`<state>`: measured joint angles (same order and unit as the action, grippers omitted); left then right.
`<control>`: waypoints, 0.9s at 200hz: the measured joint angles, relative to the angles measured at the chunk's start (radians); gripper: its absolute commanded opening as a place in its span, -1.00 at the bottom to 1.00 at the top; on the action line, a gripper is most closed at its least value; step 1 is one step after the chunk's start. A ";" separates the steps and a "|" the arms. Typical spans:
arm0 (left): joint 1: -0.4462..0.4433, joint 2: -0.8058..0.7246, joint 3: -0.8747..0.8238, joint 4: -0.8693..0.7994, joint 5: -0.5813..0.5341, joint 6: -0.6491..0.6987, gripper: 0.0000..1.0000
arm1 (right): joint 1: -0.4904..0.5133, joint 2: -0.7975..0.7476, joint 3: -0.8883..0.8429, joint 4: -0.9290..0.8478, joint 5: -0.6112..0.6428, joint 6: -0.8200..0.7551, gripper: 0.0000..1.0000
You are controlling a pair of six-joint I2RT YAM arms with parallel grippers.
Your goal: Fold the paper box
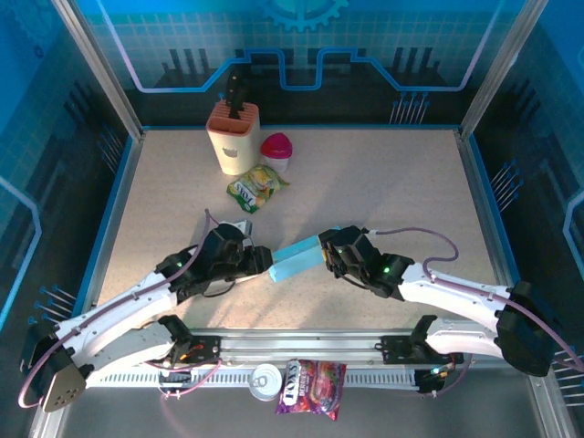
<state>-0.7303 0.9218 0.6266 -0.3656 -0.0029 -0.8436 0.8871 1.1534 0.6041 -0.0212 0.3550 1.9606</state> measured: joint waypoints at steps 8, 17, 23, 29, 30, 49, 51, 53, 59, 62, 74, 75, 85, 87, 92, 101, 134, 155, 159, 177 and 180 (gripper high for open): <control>-0.007 -0.006 -0.010 0.016 0.000 -0.031 -0.22 | 0.000 0.000 0.000 0.000 0.000 0.000 -0.25; -0.015 -0.013 -0.024 0.038 0.000 -0.070 -0.21 | 0.000 0.000 0.000 0.000 0.000 0.000 -0.25; -0.022 -0.016 -0.032 0.051 0.000 -0.094 -0.22 | 0.000 0.000 0.000 0.000 0.000 0.000 -0.25; -0.028 -0.018 -0.041 0.064 0.000 -0.116 -0.22 | 0.000 0.000 0.000 0.000 0.000 0.000 -0.25; -0.029 -0.018 -0.042 0.065 0.000 -0.120 -0.22 | 0.000 0.000 0.000 0.000 0.000 0.000 -0.25; -0.040 -0.018 -0.063 0.095 0.000 -0.179 -0.26 | 0.000 0.000 0.000 0.000 0.000 0.000 -0.25; -0.040 -0.017 -0.064 0.100 0.000 -0.185 -0.27 | 0.000 0.000 0.000 0.000 0.000 0.000 -0.25; -0.040 -0.016 -0.066 0.103 0.000 -0.192 -0.28 | 0.000 0.000 0.000 0.000 0.000 0.000 -0.25; -0.040 -0.015 -0.070 0.113 0.000 -0.206 -0.29 | 0.000 0.000 0.000 0.000 0.000 0.001 -0.25; -0.040 -0.014 -0.071 0.117 0.000 -0.206 -0.30 | 0.000 0.000 0.000 0.000 0.000 0.001 -0.25; -0.040 -0.013 -0.079 0.134 -0.001 -0.229 -0.33 | 0.000 0.000 0.000 0.000 0.002 0.003 -0.25; -0.040 -0.013 -0.080 0.134 -0.001 -0.229 -0.33 | 0.000 0.000 0.000 0.000 0.002 0.003 -0.25; -0.040 -0.014 -0.088 0.144 -0.005 -0.238 -0.36 | 0.000 0.000 0.000 -0.001 0.003 0.003 -0.25; -0.040 -0.014 -0.089 0.147 -0.007 -0.240 -0.36 | 0.000 0.000 0.000 -0.001 0.003 0.003 -0.25; -0.040 -0.015 -0.092 0.150 -0.009 -0.243 -0.38 | 0.000 0.000 0.000 -0.002 0.003 0.003 -0.25; -0.040 -0.019 -0.096 0.155 -0.012 -0.249 -0.43 | 0.000 0.000 0.000 -0.003 0.003 0.003 -0.25; -0.040 -0.027 -0.109 0.174 -0.023 -0.254 -0.50 | 0.000 0.000 0.000 -0.004 0.000 0.003 -0.22; -0.038 -0.024 -0.117 0.193 -0.023 -0.254 -0.55 | -0.005 -0.002 0.000 -0.010 -0.005 -0.018 -0.15; -0.038 -0.024 -0.118 0.195 -0.023 -0.254 -0.56 | -0.006 -0.004 0.000 -0.015 -0.008 -0.024 -0.13; -0.037 -0.013 -0.119 0.214 -0.023 -0.254 -0.61 | -0.013 -0.027 0.000 -0.053 -0.015 -0.065 0.01; -0.037 -0.010 -0.119 0.218 -0.023 -0.254 -0.60 | -0.016 -0.034 0.000 -0.063 -0.016 -0.070 0.03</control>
<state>-0.7670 0.9123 0.5076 -0.1474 -0.0261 -1.0981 0.8707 1.1191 0.6044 -0.0841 0.3389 1.8908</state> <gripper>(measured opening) 0.206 0.484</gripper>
